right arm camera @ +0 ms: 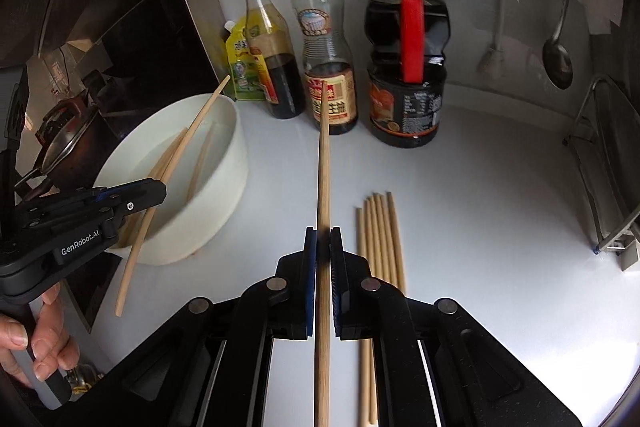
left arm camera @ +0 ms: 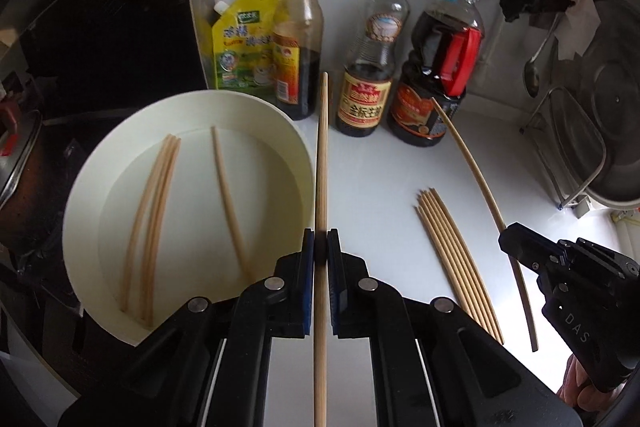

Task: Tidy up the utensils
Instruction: 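Carry the held chopsticks with both tools over the white basin, then open both tools to drop the chopsticks into the basin, then move both open tools back over the chopstick pile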

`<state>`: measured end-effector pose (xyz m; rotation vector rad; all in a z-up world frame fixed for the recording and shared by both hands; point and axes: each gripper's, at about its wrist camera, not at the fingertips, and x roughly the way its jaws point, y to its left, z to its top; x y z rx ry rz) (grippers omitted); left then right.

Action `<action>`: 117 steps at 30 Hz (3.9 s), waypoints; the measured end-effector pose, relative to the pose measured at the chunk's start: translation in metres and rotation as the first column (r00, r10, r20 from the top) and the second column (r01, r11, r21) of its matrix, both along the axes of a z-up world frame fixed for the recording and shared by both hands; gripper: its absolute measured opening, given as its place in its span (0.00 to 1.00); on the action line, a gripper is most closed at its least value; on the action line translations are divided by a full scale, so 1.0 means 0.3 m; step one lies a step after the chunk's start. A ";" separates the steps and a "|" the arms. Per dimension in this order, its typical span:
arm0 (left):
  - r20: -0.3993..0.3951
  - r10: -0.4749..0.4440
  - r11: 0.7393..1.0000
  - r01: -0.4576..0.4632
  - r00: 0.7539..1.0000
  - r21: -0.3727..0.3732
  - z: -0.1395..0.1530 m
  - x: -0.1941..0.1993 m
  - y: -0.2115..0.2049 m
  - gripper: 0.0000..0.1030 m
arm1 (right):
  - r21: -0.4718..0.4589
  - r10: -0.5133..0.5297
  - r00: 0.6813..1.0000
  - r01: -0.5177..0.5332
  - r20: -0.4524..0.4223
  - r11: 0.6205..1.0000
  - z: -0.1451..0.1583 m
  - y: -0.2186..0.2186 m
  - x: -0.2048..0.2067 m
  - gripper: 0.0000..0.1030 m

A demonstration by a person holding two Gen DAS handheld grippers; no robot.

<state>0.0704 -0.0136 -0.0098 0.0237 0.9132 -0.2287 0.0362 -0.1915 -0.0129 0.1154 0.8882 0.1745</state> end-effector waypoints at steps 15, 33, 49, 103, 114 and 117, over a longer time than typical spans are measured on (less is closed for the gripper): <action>-0.047 0.134 0.990 -0.132 0.990 0.045 -0.054 0.197 0.425 0.07 | 0.042 0.168 0.985 -0.166 -0.045 0.985 -0.015 0.510 0.294 0.06; -0.222 0.063 0.997 -0.052 0.973 0.057 -0.244 0.356 0.497 0.07 | 0.022 0.144 0.964 -0.143 -0.221 0.989 -0.185 0.677 0.466 0.06; -0.184 0.133 0.991 -0.125 0.974 0.055 -0.178 0.325 0.569 0.56 | 0.029 0.121 0.975 -0.117 -0.185 0.993 -0.137 0.636 0.427 0.20; -0.161 -0.040 0.998 0.045 0.986 0.032 -0.111 -0.124 -0.013 0.79 | -0.048 -0.189 0.968 0.183 -0.166 0.982 -0.139 -0.145 -0.210 0.48; -0.191 -0.077 0.996 0.082 0.979 0.021 -0.187 -0.147 -0.193 0.82 | -0.091 -0.179 0.969 0.165 -0.172 0.982 -0.229 -0.256 -0.191 0.50; -0.195 -0.074 0.997 0.080 0.978 0.023 -0.212 -0.149 -0.232 0.83 | -0.093 -0.160 0.972 0.145 -0.174 0.985 -0.259 -0.268 -0.171 0.50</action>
